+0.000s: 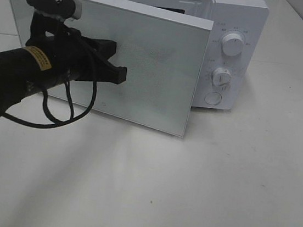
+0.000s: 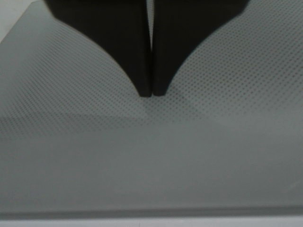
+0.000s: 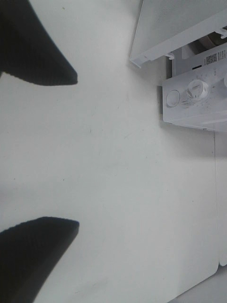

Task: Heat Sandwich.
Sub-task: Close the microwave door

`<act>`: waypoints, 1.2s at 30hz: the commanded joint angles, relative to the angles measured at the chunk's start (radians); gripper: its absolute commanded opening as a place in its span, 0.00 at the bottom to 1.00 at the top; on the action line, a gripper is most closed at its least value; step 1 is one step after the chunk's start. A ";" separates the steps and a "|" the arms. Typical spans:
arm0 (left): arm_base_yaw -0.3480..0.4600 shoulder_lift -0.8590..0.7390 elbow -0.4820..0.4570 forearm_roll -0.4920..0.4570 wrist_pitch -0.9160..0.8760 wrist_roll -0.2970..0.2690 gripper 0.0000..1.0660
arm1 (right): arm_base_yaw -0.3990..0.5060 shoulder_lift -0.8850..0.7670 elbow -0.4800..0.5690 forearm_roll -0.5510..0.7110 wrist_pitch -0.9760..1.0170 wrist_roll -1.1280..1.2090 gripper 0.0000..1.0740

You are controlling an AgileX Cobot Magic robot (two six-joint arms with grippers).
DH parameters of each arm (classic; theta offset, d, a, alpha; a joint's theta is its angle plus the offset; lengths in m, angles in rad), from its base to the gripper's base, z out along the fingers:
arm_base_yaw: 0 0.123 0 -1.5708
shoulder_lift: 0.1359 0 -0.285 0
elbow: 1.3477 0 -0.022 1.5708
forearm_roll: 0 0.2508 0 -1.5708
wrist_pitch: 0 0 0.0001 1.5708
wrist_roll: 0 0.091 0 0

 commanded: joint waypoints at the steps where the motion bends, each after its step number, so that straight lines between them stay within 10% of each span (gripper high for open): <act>1: -0.016 0.018 -0.047 -0.015 0.014 0.004 0.00 | -0.006 -0.028 0.000 -0.001 -0.002 -0.005 0.69; 36: -0.076 0.224 -0.418 -0.061 0.131 0.023 0.00 | -0.006 -0.028 0.000 -0.001 -0.002 -0.005 0.69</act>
